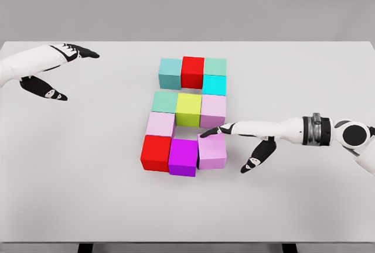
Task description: Assemble the squares on the desktop into the number 2
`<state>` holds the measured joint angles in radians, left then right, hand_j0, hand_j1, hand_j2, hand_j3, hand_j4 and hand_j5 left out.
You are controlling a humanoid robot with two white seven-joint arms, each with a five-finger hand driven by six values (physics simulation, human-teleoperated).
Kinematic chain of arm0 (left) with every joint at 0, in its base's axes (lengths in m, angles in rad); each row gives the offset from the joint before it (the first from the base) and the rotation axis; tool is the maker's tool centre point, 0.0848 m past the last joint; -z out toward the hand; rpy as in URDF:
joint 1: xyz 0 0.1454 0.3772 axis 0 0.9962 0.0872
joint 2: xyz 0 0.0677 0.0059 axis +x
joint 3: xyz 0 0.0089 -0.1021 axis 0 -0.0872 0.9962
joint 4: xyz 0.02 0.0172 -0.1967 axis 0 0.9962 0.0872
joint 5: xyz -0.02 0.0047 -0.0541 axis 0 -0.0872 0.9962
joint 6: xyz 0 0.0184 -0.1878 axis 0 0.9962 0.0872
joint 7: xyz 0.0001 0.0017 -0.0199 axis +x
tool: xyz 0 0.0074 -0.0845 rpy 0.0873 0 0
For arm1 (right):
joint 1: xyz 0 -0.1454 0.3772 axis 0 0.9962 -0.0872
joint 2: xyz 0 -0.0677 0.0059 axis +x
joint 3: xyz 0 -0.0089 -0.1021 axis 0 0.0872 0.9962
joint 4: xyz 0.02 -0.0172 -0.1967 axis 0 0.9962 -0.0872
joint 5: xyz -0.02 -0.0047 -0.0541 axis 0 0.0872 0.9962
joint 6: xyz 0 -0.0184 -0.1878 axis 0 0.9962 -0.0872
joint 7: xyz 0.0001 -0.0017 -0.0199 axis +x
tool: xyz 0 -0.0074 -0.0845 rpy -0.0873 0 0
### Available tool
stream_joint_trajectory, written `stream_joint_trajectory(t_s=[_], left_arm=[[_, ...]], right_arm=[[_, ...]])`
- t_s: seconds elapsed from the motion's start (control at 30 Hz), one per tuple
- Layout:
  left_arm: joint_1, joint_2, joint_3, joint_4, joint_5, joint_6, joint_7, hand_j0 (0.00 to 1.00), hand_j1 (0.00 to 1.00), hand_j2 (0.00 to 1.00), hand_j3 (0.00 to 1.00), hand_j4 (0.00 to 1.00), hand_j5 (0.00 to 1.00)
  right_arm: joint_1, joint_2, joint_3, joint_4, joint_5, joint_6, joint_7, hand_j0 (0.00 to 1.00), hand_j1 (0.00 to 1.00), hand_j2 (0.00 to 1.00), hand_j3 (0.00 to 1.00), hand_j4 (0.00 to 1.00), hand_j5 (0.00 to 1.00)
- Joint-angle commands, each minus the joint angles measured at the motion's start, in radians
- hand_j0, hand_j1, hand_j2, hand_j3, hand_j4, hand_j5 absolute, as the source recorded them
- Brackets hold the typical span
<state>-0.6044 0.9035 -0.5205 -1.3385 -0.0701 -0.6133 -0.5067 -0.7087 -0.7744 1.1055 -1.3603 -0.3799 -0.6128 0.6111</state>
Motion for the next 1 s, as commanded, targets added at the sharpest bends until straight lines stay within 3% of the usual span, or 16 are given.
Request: stream_joint_trajectory(t_s=[0.0,0.97], left_arm=[[0.0,0.0,0.0,0.001,0.007,0.002,0.0,1.0,1.0,1.0,1.0,1.0,1.0],[0.0,0.002,0.002,0.001,0.007,0.002,0.0,1.0,1.0,1.0,1.0,1.0,1.0]], right_arm=[[0.0,-0.002,-0.001,-0.008,-0.008,0.002,0.0,1.0,1.0,1.0,1.0,1.0,1.0],[0.021,-0.028,-0.001,-0.043,-0.011,0.002,0.0,1.0,1.0,1.0,1.0,1.0,1.0]])
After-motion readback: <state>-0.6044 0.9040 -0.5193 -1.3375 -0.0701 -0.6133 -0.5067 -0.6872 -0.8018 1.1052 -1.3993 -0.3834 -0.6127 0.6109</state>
